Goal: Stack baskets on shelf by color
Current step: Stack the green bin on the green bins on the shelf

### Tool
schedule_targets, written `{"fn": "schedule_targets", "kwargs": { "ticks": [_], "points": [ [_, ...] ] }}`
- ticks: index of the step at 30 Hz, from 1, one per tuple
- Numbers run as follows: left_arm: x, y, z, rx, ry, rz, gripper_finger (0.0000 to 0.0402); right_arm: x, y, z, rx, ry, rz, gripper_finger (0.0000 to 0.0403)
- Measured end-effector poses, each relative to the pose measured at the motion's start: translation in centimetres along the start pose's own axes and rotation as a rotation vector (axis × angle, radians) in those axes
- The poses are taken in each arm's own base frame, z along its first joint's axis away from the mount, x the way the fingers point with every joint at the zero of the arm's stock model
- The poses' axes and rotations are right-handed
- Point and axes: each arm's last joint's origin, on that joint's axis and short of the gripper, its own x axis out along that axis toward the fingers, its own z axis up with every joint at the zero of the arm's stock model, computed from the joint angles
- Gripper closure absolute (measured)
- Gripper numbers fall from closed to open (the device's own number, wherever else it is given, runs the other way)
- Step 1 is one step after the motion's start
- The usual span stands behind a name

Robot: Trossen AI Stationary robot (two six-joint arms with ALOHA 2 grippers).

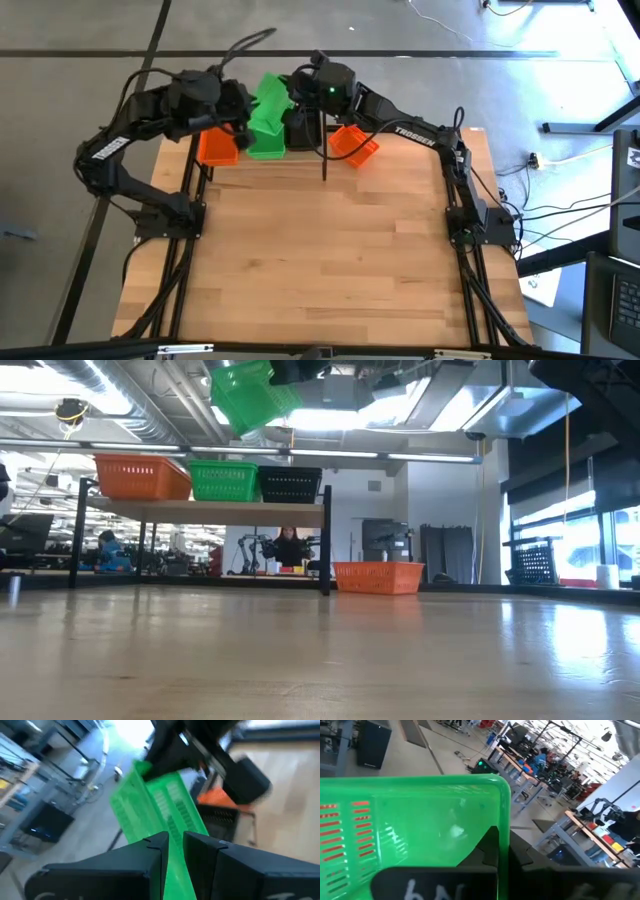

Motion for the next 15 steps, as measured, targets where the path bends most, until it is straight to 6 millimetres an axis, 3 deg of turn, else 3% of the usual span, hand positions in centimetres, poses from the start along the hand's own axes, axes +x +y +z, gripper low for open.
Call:
{"fn": "schedule_targets", "kwargs": {
  "ticks": [15],
  "points": [
    [2.1,-0.7,0.6,0.008,0.038,0.078,0.0351,-0.1,-0.1,0.4,0.01,-0.035,-0.019,0.0403]
  ]
}}
